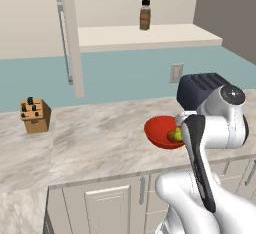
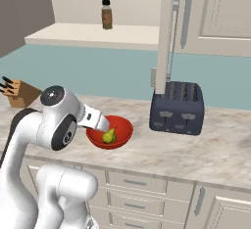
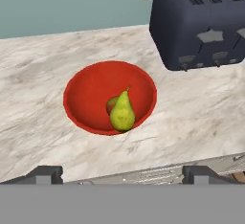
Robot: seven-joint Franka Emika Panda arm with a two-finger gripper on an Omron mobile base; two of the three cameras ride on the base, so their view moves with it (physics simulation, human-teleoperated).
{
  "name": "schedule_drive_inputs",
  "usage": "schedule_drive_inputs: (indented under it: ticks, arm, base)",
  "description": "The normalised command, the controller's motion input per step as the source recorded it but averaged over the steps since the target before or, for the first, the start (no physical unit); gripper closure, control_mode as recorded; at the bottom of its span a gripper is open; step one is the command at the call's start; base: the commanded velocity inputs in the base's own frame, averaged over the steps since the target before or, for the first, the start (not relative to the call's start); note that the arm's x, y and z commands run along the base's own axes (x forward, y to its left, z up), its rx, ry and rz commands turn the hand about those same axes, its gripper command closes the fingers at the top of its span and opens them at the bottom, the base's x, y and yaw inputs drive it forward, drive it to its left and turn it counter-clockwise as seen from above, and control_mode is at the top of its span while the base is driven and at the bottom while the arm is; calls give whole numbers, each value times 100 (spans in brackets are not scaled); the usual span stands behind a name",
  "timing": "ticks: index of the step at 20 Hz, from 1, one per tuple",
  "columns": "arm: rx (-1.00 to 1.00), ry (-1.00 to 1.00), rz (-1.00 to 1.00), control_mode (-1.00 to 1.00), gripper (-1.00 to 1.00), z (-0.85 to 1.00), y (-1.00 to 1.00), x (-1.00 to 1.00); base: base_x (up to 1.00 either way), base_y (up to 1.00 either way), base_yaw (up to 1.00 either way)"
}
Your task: Open the cabinet. Pick the pear and mango from the cabinet and place them into the bowl. Then close the cabinet.
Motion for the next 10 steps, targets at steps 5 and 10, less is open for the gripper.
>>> schedule_drive_inputs:
  ticks: [5, 10]
  arm:
    - [0, -5, 0, -100, -100, 62, 0, -46]
    - [0, 0, 0, -100, -100, 62, 0, -69]
  base:
    - [0, 0, 0]
    - [0, 0, 0]
